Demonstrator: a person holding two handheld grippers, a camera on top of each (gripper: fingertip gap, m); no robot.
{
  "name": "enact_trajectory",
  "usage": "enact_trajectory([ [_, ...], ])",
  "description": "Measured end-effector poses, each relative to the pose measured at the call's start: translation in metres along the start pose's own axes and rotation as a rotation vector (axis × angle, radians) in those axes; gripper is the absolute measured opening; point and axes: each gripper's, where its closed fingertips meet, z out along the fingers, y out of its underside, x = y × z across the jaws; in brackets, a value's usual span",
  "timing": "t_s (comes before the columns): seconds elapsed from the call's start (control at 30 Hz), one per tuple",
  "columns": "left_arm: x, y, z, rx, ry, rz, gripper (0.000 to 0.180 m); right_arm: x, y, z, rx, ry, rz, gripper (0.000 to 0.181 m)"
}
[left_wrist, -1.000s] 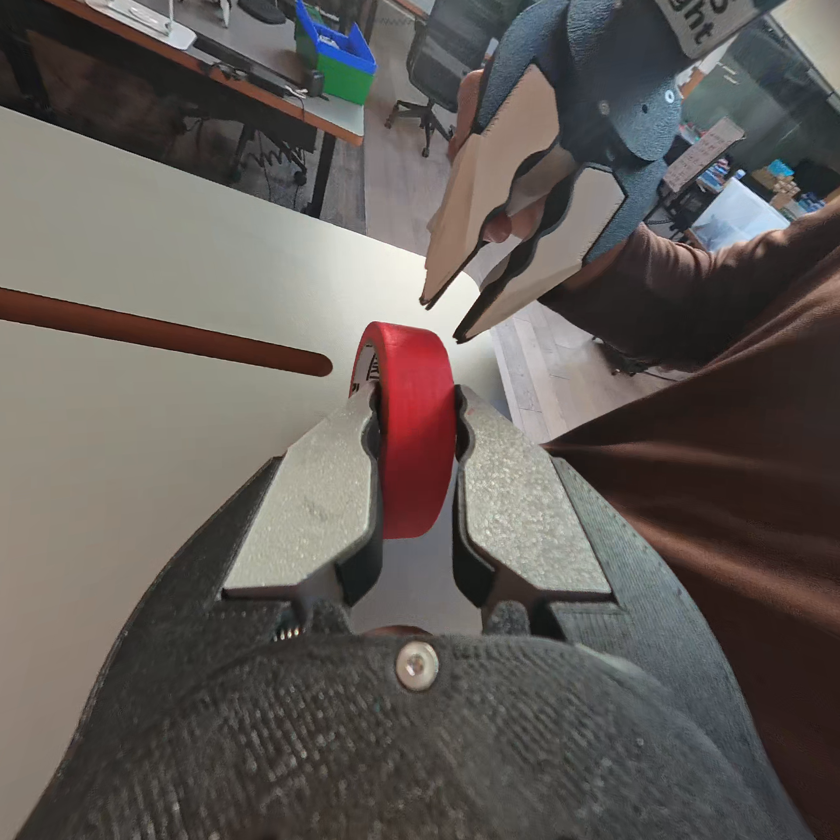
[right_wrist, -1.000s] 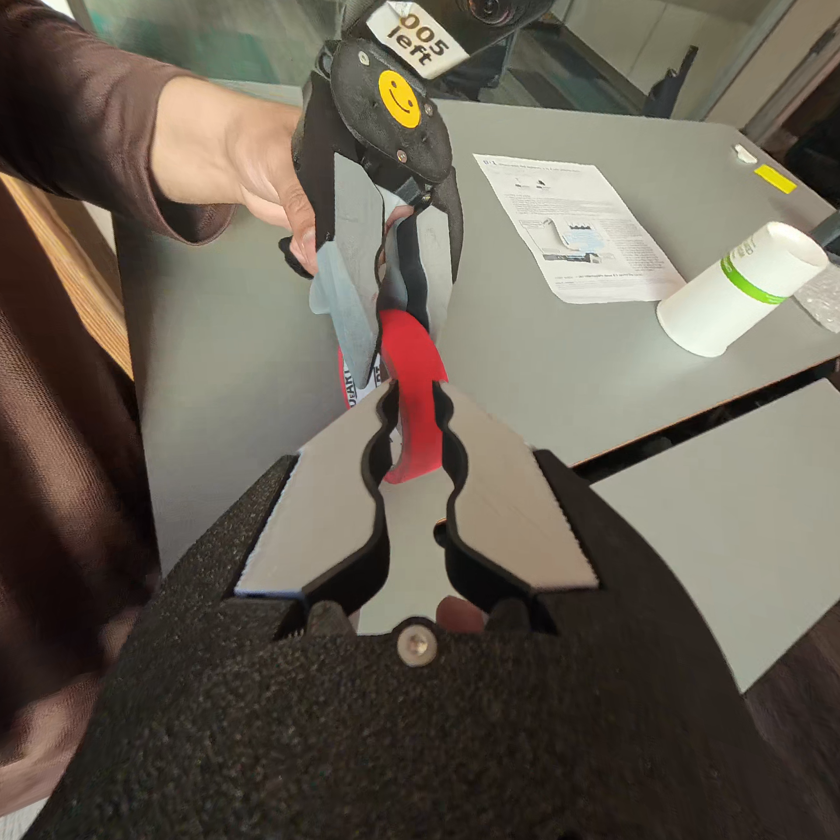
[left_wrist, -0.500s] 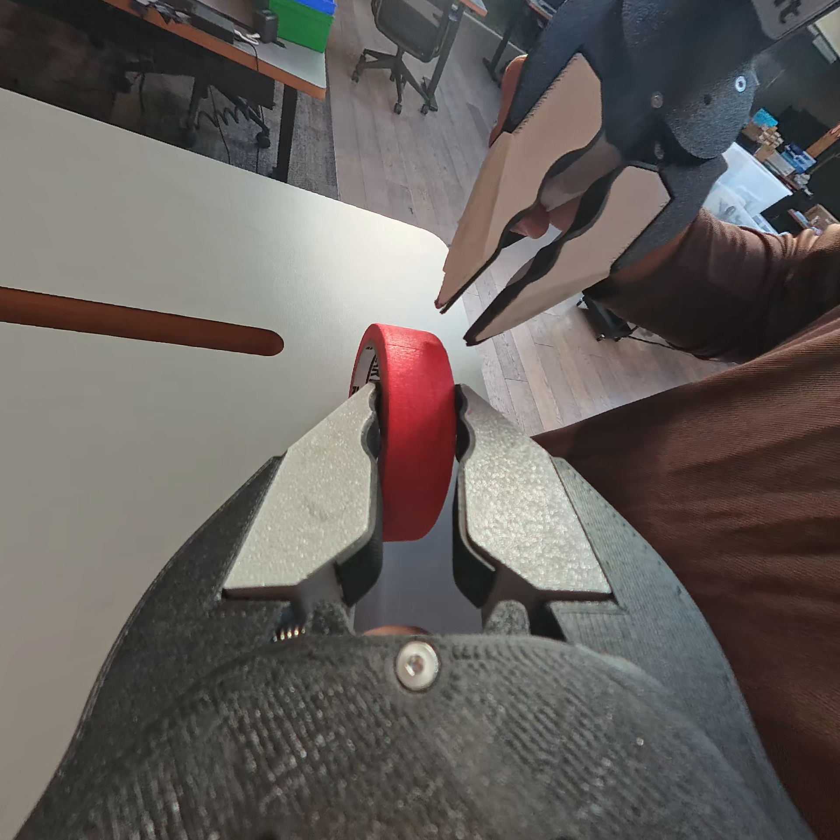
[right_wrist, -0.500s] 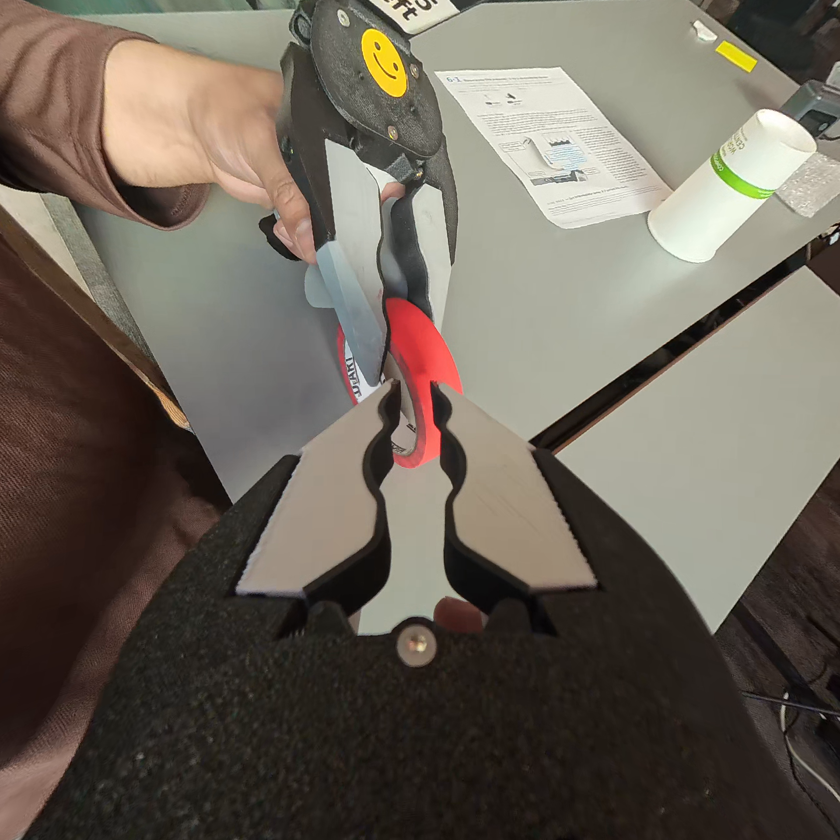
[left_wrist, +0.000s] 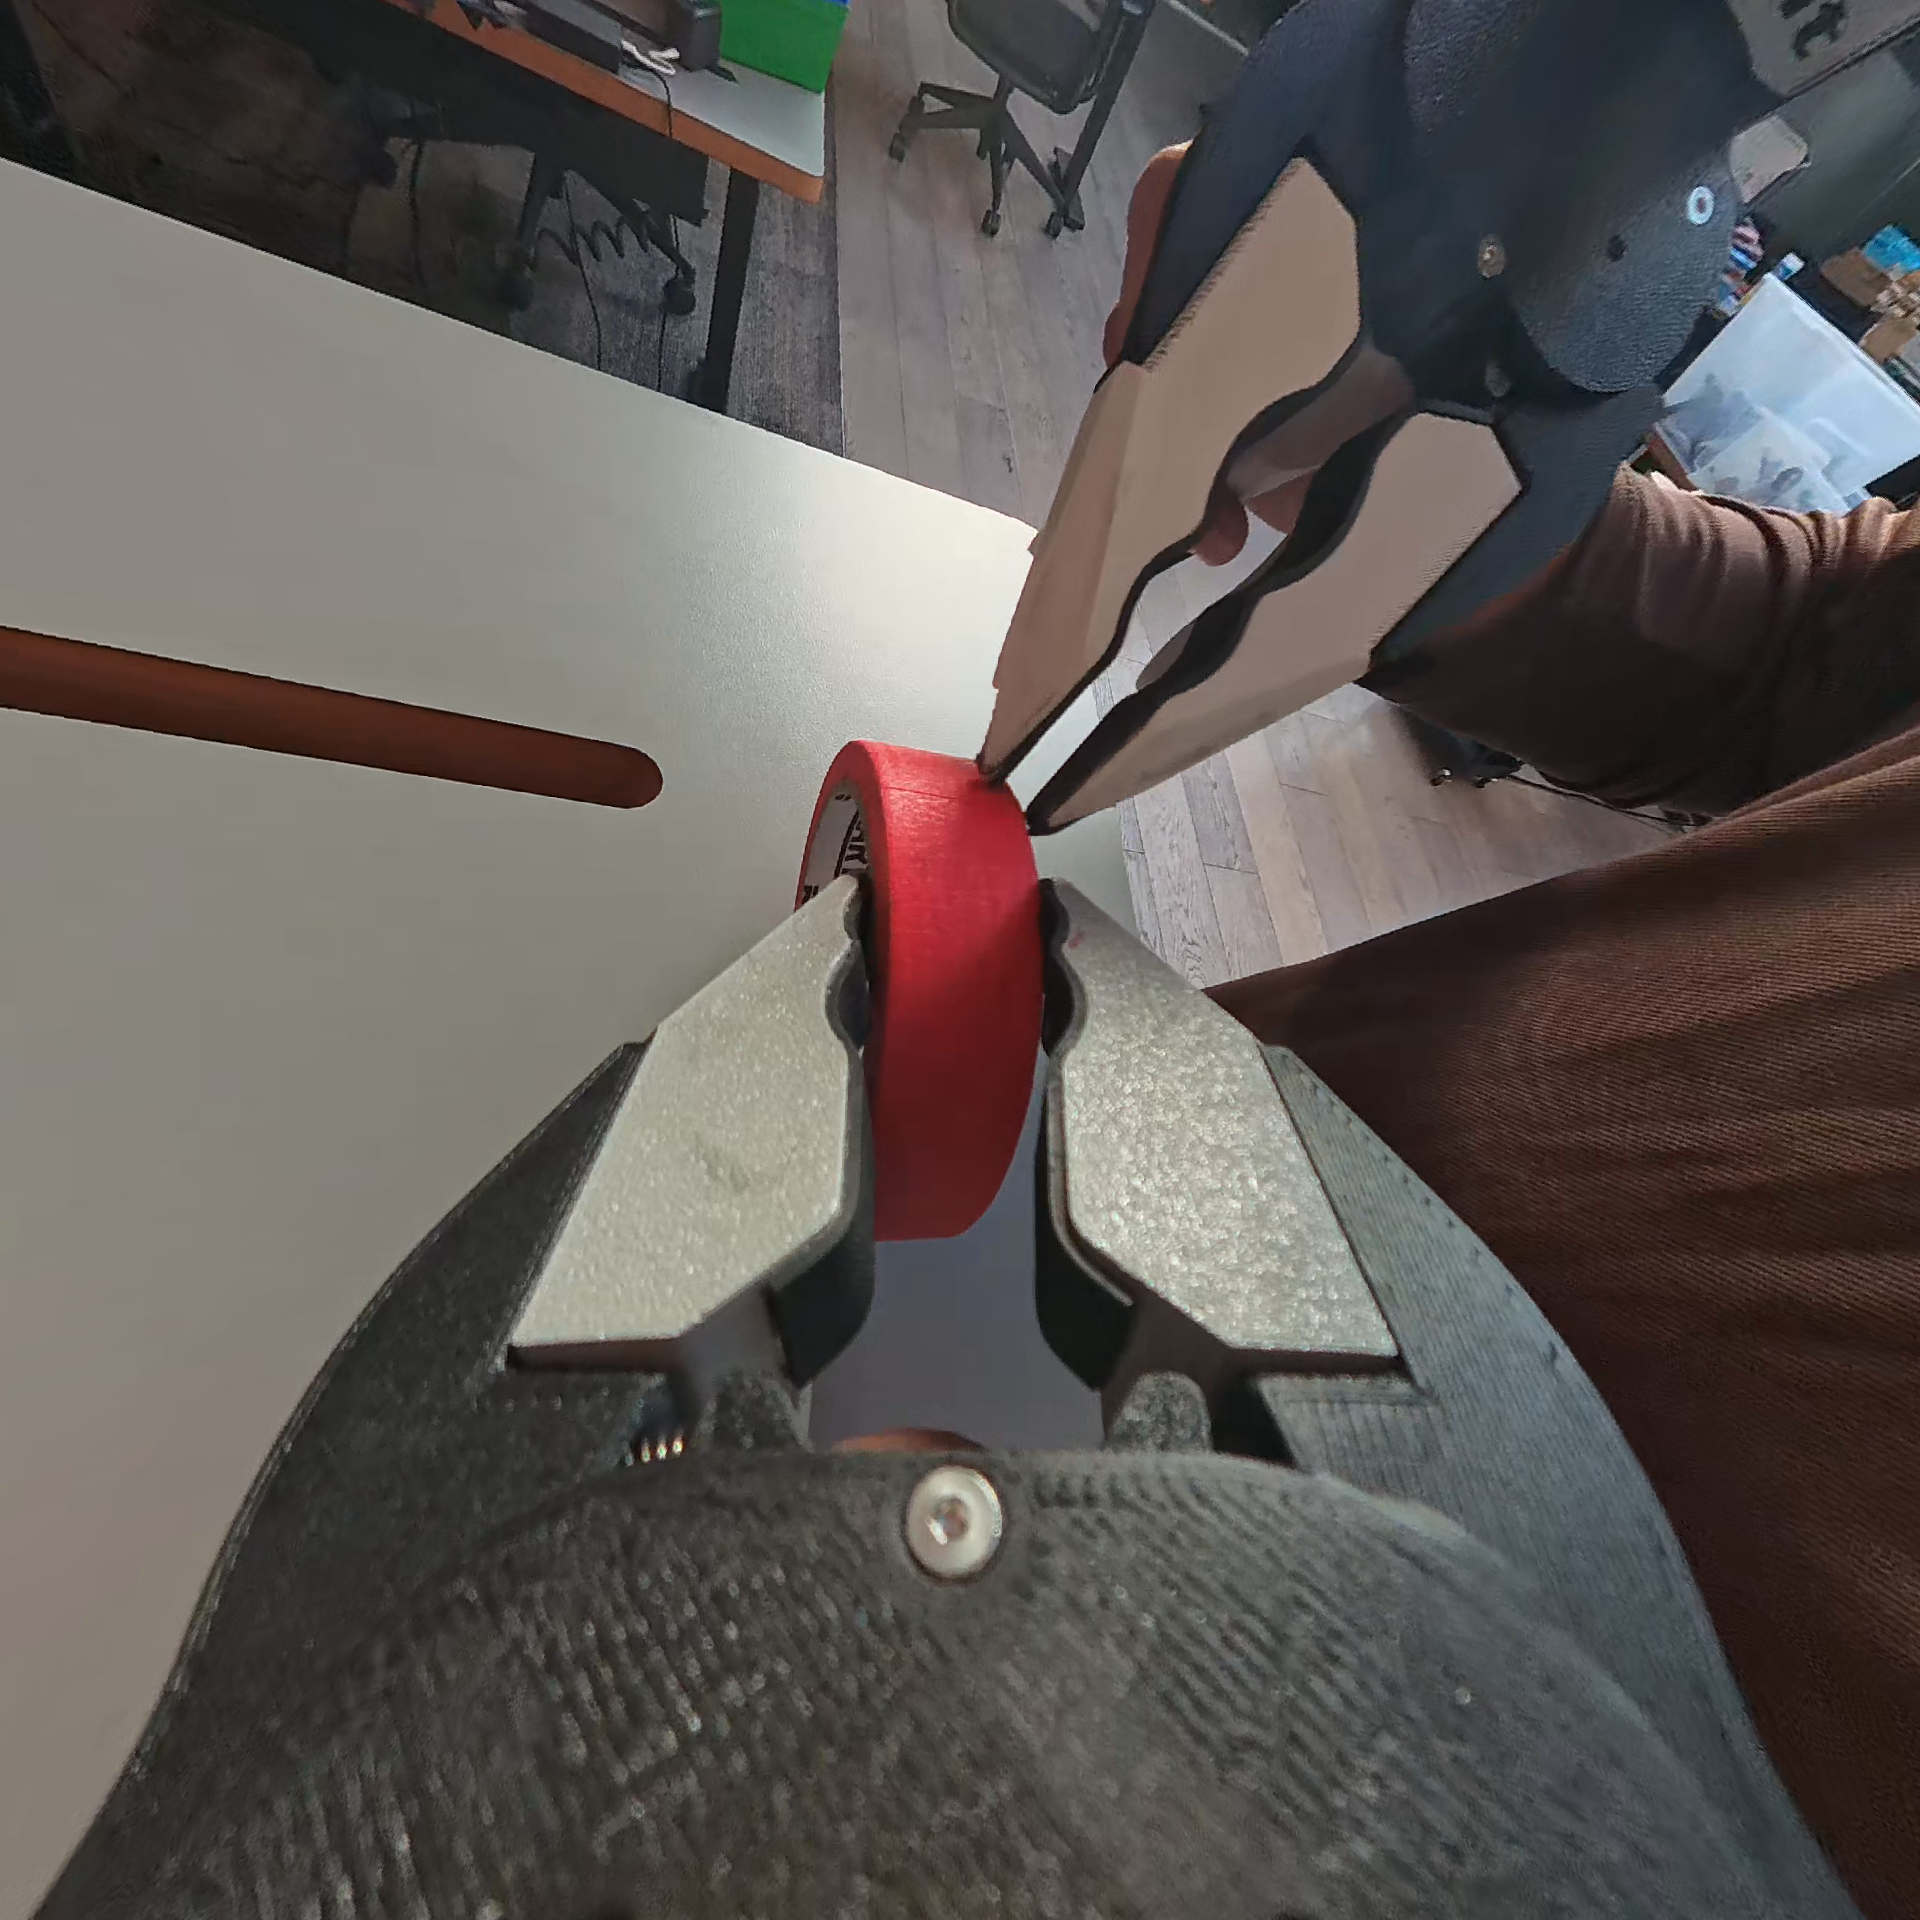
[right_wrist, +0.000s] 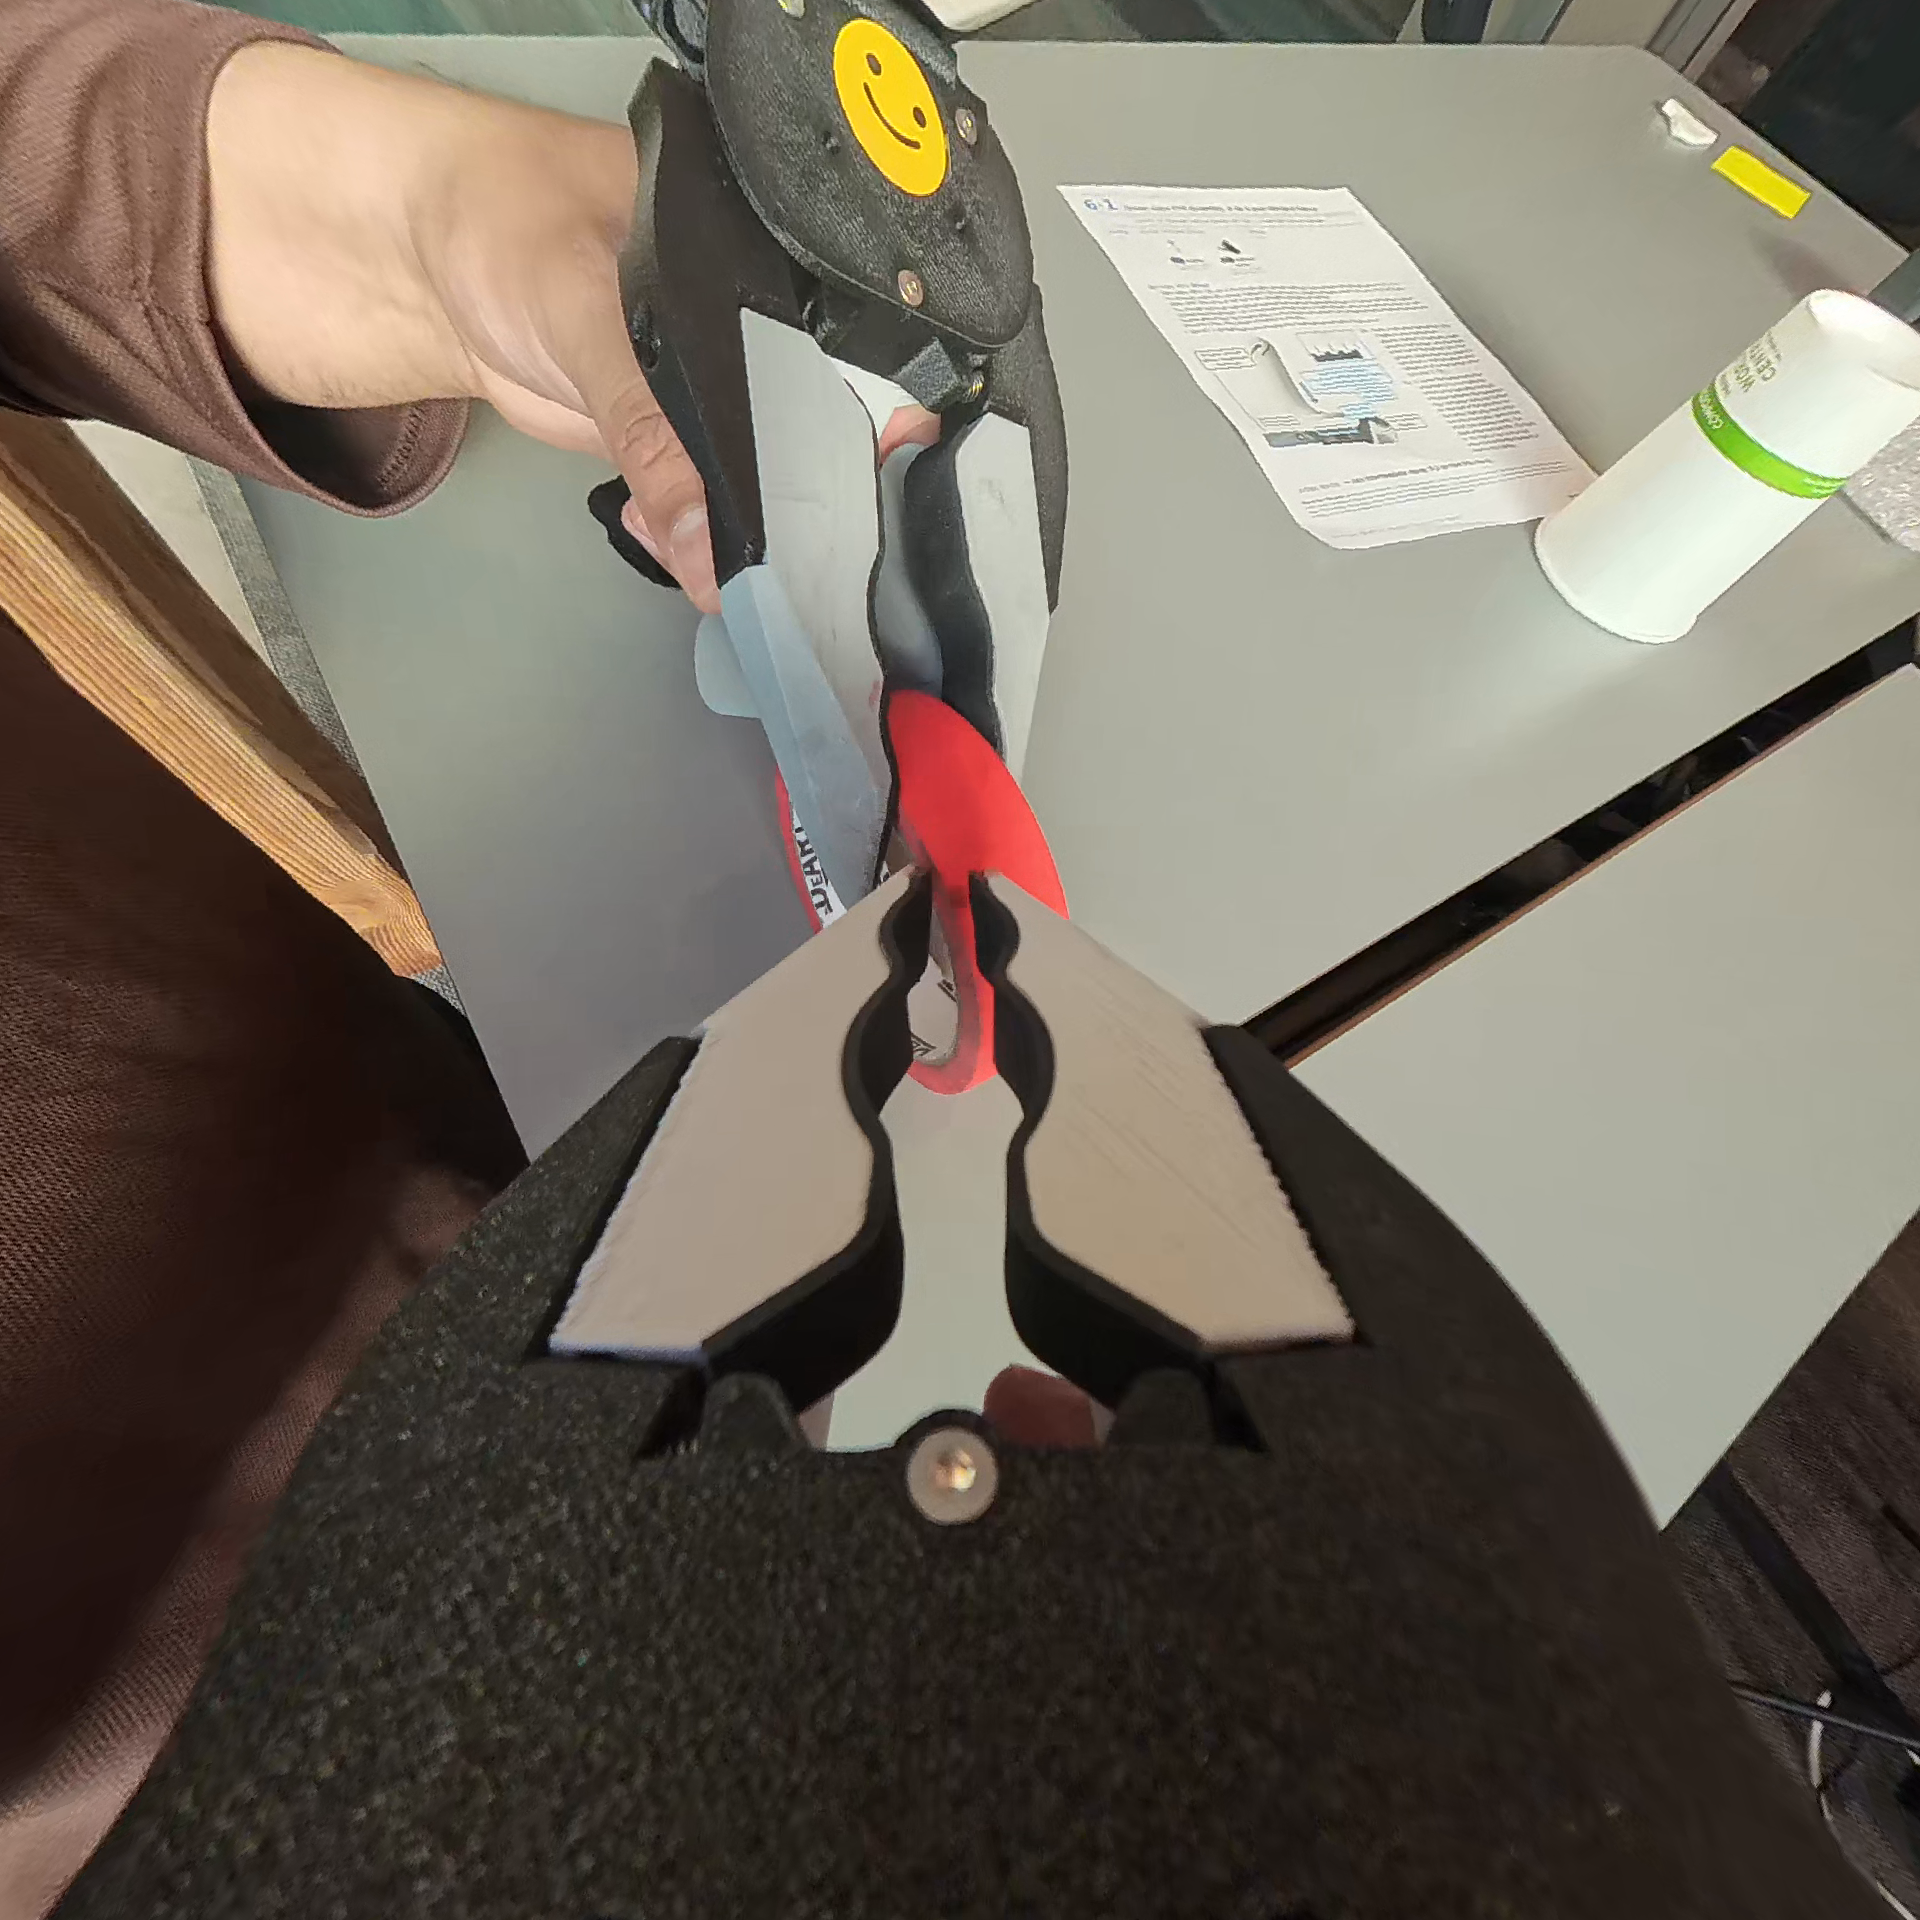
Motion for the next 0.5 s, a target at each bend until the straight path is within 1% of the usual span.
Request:
enact_trajectory([
  [0.17, 0.0, 0.0012, 0.0, -0.004, -0.01, 0.01, 0.028, 0.001, 0.0005, 0.0019, 0.004, -0.014, 0.02, 0.006],
  [0.3, 0.0033, 0.0057, -0.0008, -0.032, -0.019, 0.055, 0.028, -0.0034, 0.0002, 0.0012, 0.003, -0.052, 0.045, 0.004],
  [0.43, 0.0034, 0.007, -0.0007, -0.053, -0.031, 0.081, 0.028, -0.0063, -0.0025, 0.0016, 0.015, -0.054, 0.059, 0.0],
  [0.5, 0.0036, 0.0072, -0.0002, -0.05, -0.04, 0.091, 0.028, -0.0062, -0.0027, 0.0012, 0.036, -0.064, 0.108, 0.0],
])
